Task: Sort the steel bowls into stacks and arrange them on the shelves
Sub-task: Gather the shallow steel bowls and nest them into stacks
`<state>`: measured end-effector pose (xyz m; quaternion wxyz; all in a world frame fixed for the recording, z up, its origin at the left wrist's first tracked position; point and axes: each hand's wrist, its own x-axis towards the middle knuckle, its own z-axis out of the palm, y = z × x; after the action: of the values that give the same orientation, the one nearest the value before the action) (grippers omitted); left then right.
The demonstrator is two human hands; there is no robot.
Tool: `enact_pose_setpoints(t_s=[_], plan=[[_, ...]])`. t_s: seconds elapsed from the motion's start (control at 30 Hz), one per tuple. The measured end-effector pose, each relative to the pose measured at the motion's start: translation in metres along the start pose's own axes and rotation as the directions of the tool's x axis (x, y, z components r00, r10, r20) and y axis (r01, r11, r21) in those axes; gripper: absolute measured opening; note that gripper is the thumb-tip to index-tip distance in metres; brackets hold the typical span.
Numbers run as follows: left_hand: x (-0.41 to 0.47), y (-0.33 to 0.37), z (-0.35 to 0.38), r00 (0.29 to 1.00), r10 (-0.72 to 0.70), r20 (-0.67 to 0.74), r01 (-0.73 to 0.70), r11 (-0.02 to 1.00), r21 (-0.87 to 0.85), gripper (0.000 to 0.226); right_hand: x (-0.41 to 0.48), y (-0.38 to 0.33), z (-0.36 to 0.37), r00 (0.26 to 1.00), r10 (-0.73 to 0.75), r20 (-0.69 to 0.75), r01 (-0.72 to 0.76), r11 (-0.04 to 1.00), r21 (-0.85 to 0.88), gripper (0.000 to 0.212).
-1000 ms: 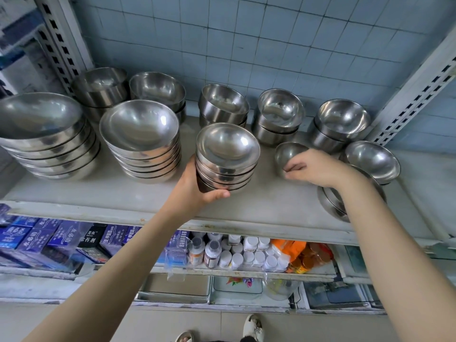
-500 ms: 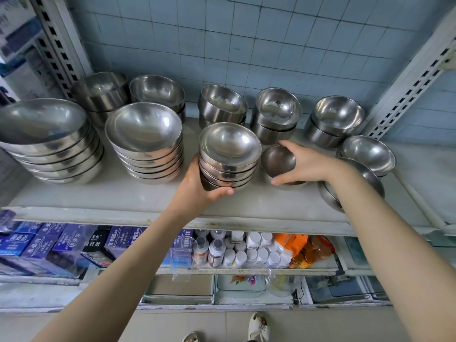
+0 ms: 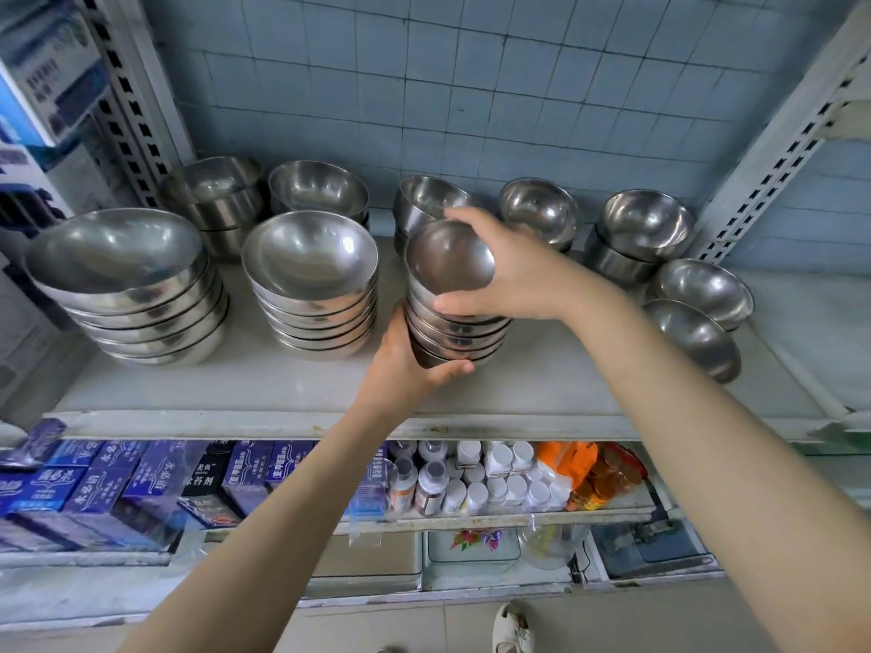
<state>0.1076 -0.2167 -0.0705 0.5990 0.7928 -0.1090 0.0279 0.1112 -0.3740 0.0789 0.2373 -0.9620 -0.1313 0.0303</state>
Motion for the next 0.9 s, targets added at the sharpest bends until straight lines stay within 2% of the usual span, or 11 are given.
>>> enact_pose_setpoints(t_s=[0.2, 0.3, 0.43, 0.67, 0.9], plan=[[0.002, -0.002, 0.001, 1.0, 0.023, -0.013, -0.023, 1.0, 0.01, 0.101, 0.003, 0.006, 0.003, 0.999, 0.032, 0.032, -0.03, 0.998, -0.055, 0.112], [0.002, -0.003, 0.003, 0.999, 0.031, -0.035, -0.029, 0.999, 0.046, 0.113, 0.003, 0.008, 0.003, 0.998, 0.038, 0.055, -0.037, 0.999, -0.011, 0.119], [0.001, -0.003, 0.002, 0.998, 0.043, -0.046, -0.041, 0.999, 0.029, 0.117, 0.004, 0.014, 0.004, 0.998, 0.029, 0.053, -0.032, 0.998, 0.046, 0.124], [0.001, -0.003, 0.002, 0.998, 0.025, -0.053, -0.028, 0.999, -0.046, 0.099, 0.013, 0.017, 0.002, 0.999, -0.002, 0.05, 0.0, 0.999, 0.044, 0.112], [-0.002, 0.0, 0.001, 0.999, -0.021, -0.043, 0.019, 0.999, -0.042, 0.092, 0.015, 0.023, 0.003, 0.997, 0.015, 0.076, -0.024, 0.993, 0.113, 0.117]])
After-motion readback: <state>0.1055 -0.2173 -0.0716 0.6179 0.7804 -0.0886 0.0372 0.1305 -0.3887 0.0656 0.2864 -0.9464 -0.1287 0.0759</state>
